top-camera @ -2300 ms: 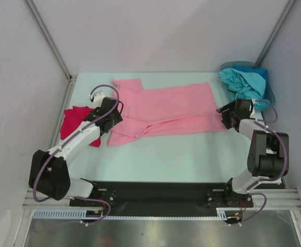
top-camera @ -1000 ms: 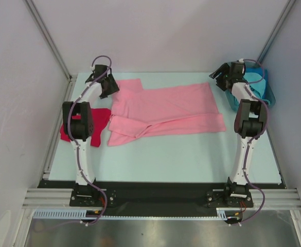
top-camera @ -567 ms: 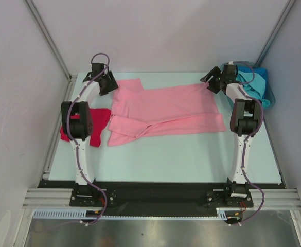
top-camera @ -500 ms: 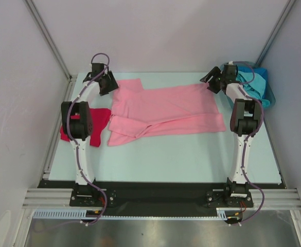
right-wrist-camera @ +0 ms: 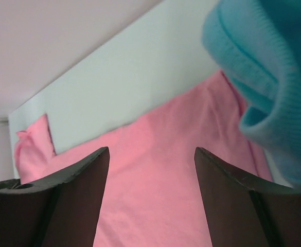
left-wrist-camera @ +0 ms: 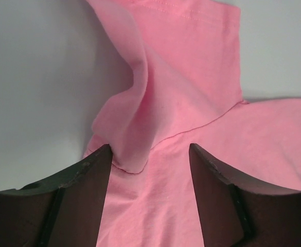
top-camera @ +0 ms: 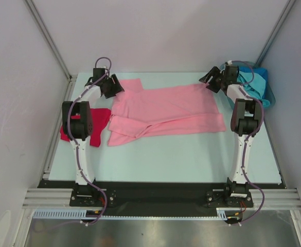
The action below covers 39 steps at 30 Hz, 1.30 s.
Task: Fold and stack the t-shirts
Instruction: Fold the tshirt
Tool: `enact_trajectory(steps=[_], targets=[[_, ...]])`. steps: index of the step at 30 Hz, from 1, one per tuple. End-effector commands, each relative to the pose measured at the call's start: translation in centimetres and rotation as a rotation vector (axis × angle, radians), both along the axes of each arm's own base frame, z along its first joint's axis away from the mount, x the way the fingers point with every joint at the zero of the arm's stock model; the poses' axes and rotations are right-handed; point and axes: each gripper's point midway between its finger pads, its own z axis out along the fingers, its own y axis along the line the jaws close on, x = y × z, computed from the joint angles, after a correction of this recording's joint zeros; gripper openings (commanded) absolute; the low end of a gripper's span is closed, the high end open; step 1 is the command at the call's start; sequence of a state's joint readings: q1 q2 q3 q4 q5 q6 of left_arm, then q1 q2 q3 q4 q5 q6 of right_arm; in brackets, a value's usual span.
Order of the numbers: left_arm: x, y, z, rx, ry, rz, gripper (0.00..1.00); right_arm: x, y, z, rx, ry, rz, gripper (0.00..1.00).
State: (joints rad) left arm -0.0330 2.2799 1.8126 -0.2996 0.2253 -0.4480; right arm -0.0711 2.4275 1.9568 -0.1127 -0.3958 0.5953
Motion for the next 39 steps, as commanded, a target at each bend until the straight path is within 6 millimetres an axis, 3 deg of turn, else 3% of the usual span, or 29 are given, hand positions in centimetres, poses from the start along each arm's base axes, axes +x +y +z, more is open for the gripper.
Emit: enact_trajectory(steps=[1,4,8,9,10,11,12,13,15,16,21,22,24,31,39], targets=[[0.6,-1.7,3.6,-0.085,-0.098,-0.050,0.67,0.8,0.6,3.4,0.048,-0.170,0.138,0.73],[0.1,-2.1,3.6,-0.115,-0.099,-0.059,0.66,0.7,-0.4,3.3,0.069,-0.189,0.168,0.74],[0.0,-2.3,4.1,-0.122,-0.109,-0.070,0.65,0.2,-4.0,2.7,0.076,-0.160,0.082,0.75],[0.1,-2.2,4.1,-0.118,-0.110,-0.065,0.65,0.2,-4.8,2.4,0.046,-0.144,0.040,0.75],[0.1,-2.0,3.9,-0.110,-0.106,-0.058,0.65,-0.2,-6.6,0.5,-0.028,-0.037,-0.074,0.75],[0.2,-2.0,3.9,-0.108,-0.104,-0.051,0.65,-0.5,-7.6,-0.2,-0.101,0.002,-0.115,0.76],[0.3,-1.9,3.8,-0.108,-0.102,-0.049,0.65,-1.5,-7.9,-0.9,-0.160,0.101,-0.166,0.76],[0.3,-1.9,3.9,-0.110,-0.100,-0.041,0.64,-1.8,-10.2,-1.5,-0.261,0.145,-0.280,0.76],[0.1,-1.9,3.6,-0.115,-0.093,-0.034,0.64,-2.9,-10.5,-2.2,-0.333,0.212,-0.324,0.76],[0.1,-1.9,3.6,-0.116,-0.093,-0.032,0.64,-3.3,-11.6,-2.3,-0.390,0.233,-0.383,0.77],[-0.6,-1.8,3.5,-0.109,-0.089,-0.035,0.64,-5.3,-11.6,-3.0,-0.498,0.341,-0.456,0.77],[-0.6,-1.7,3.6,-0.109,-0.090,-0.032,0.64,-4.9,-11.6,-2.1,-0.527,0.335,-0.495,0.78],[-0.9,-1.8,3.6,-0.122,-0.087,-0.031,0.63,-5.7,-11.6,-2.9,-0.557,0.389,-0.523,0.78],[-1.3,-1.7,5.2,-0.135,-0.118,-0.026,0.63,-4.7,-7.9,-4.1,-0.476,0.354,-0.391,0.79],[-1.5,-0.5,5.3,-0.120,-0.125,-0.003,0.62,-4.2,-6.6,-5.0,-0.434,0.330,-0.326,0.78]])
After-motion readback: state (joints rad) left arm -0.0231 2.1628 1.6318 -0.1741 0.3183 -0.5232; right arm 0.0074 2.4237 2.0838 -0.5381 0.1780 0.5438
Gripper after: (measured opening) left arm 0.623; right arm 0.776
